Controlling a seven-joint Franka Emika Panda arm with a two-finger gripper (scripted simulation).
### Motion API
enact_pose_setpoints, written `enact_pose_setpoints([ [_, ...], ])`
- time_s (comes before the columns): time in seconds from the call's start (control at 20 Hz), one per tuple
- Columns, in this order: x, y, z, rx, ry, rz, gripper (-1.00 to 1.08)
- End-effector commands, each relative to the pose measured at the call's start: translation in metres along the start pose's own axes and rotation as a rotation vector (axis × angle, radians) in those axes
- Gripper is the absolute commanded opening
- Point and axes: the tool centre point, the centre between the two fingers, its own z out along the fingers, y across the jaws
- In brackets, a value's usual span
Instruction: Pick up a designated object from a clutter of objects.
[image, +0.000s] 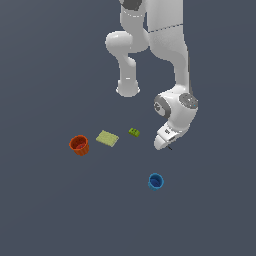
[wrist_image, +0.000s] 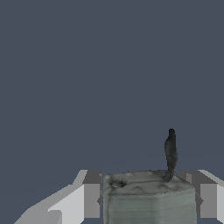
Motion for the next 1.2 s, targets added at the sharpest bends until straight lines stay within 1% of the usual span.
enact_pose_setpoints([
  [0.0, -0.004, 0.008, -0.008, 0.000, 0.001, 0.001, -1.00],
  [0.2, -0.013, 0.027, -0.026, -0.001, 0.001, 0.001, -1.00],
  [0.45, -0.029, 0.060, -0.057, -0.001, 0.001, 0.001, -1.00],
  [1.15, -0.085, 0.178, -0.173, 0.003, 0.003, -0.001, -1.00],
])
